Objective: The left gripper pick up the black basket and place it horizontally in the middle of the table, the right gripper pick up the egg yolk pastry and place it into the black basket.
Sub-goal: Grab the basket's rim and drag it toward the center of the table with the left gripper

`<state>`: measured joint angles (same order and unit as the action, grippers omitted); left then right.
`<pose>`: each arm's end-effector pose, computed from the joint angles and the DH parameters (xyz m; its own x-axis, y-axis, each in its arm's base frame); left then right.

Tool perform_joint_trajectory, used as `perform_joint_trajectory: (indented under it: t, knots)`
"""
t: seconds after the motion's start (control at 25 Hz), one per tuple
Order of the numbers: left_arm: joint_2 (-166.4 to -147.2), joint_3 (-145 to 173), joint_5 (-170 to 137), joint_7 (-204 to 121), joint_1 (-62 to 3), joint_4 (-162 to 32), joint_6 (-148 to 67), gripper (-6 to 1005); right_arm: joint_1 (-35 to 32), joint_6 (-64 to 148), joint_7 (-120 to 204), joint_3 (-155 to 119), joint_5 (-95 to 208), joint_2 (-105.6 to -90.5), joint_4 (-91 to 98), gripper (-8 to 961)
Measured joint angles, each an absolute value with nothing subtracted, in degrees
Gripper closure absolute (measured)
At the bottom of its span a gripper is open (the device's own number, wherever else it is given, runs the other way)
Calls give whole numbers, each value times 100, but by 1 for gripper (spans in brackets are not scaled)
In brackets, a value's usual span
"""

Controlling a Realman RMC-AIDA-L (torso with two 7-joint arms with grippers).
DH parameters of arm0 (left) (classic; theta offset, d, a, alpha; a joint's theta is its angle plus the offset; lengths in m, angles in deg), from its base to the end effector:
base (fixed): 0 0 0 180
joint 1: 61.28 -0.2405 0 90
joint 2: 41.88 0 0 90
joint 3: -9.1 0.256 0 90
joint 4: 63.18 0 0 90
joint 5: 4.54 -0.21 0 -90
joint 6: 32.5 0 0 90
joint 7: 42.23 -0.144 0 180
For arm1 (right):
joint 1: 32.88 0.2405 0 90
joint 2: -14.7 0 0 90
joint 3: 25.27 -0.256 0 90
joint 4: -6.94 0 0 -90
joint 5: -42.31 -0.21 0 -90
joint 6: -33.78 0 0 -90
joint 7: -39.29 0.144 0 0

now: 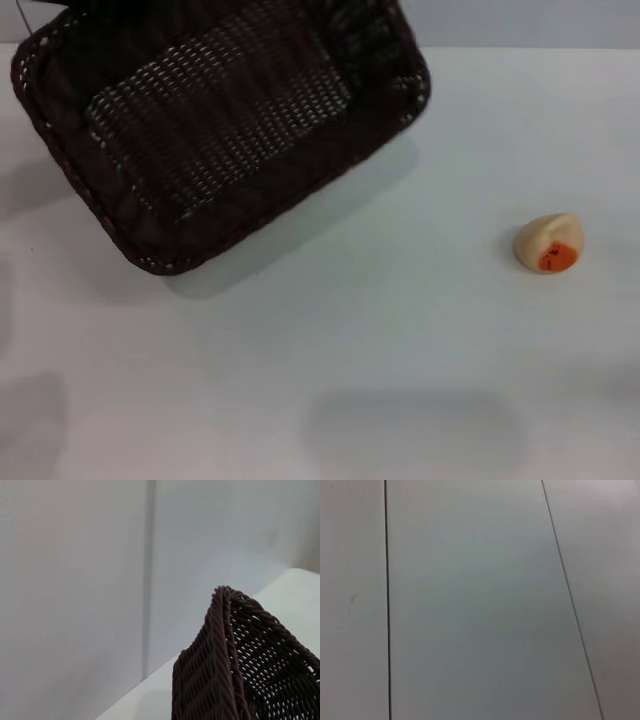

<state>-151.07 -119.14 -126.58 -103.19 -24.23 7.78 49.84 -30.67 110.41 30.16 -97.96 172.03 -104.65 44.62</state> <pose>-0.1736 0.4137 0.1307 0.8910 0.3410 0.2997 0.4493 -0.7567 -0.4749 0.3521 0.2555 0.0802 0.7025 0.3634 -0.6119 -0.7096 0.4230 -0.5635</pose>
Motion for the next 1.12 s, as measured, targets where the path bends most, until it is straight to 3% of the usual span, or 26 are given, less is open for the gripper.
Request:
perform_joint_trajectory:
  t: [0.04,0.32,1.12]
  knots:
    - [-15000,-11916,-12403,-10651,-2282,575,5187,782,-3070,11041,3016,-9796,17204,-10465,4463,258]
    - [-14911,-11946,-12165,-11333,-1862,221,5588,773,-3128,11041,3015,-9770,17203,-10474,4481,258]
    - [-15249,-11209,-12440,-12507,-1521,93,6225,747,-3312,11332,3015,-9443,17011,-10476,4531,258]
